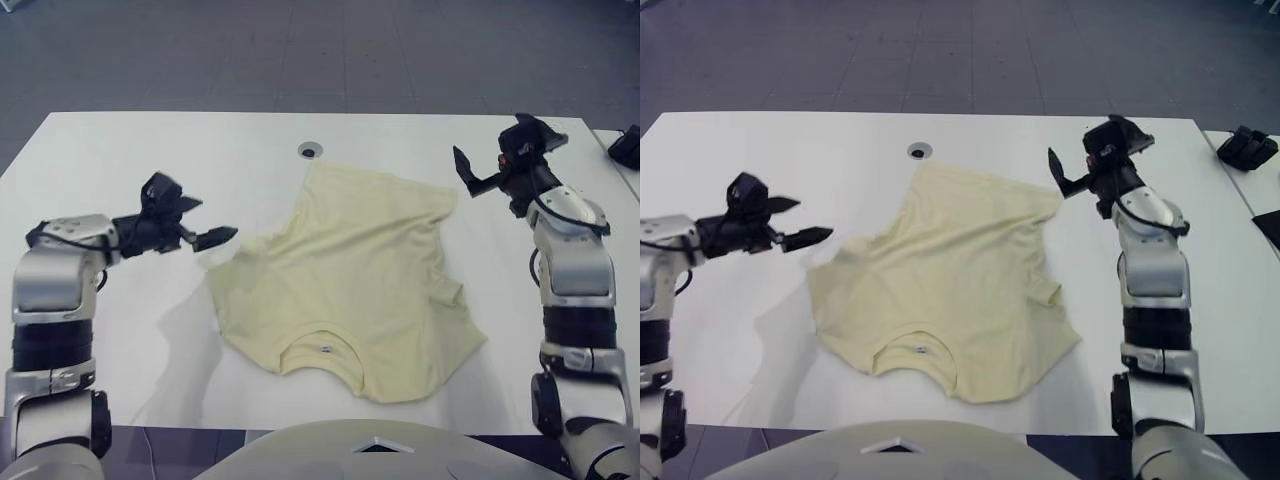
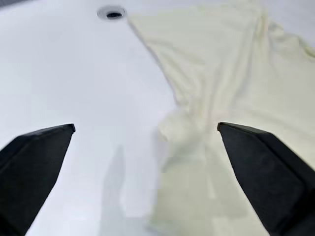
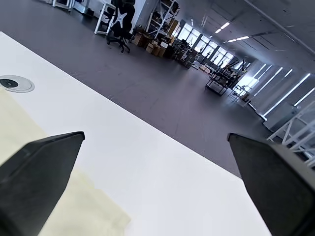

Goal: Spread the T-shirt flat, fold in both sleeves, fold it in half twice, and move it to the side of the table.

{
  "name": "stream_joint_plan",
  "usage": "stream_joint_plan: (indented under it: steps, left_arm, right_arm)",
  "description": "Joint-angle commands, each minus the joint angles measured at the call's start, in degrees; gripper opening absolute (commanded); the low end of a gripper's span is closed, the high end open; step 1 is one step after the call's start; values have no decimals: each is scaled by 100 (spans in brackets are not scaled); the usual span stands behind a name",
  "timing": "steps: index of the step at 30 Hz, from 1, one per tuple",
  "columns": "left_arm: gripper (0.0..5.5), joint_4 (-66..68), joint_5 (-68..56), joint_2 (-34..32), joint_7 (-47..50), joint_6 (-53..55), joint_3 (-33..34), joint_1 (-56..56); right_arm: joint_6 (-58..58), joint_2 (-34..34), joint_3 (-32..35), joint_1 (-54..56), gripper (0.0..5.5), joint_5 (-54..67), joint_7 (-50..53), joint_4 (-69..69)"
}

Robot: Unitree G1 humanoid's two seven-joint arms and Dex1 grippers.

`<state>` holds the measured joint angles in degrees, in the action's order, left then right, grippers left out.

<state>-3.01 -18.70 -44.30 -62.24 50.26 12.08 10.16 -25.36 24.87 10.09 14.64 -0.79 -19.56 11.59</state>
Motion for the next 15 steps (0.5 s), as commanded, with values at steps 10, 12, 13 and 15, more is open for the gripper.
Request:
stream_joint_plan:
  steps: [10, 12, 13, 15]
  left_arm:
    - [477, 846, -274, -112, -128, 232, -736, -571]
    - [446, 978, -278, -2, -22, 214, -861, -474]
    - [431, 918, -314, 26, 58, 223, -817, -576]
    - [390, 795, -370, 15, 129, 175, -748, -765]
  right_arm:
    - [-3341, -1839, 1141, -676, 540, 1198, 1556, 3793]
    - [-3495, -1877, 1156, -774, 540, 1243, 1626, 3914]
    - [-3533, -1845, 1132, -747, 540, 1278, 1608, 3866]
    - [-3605, -1785, 1110, -692, 540, 1335, 1580, 3817]
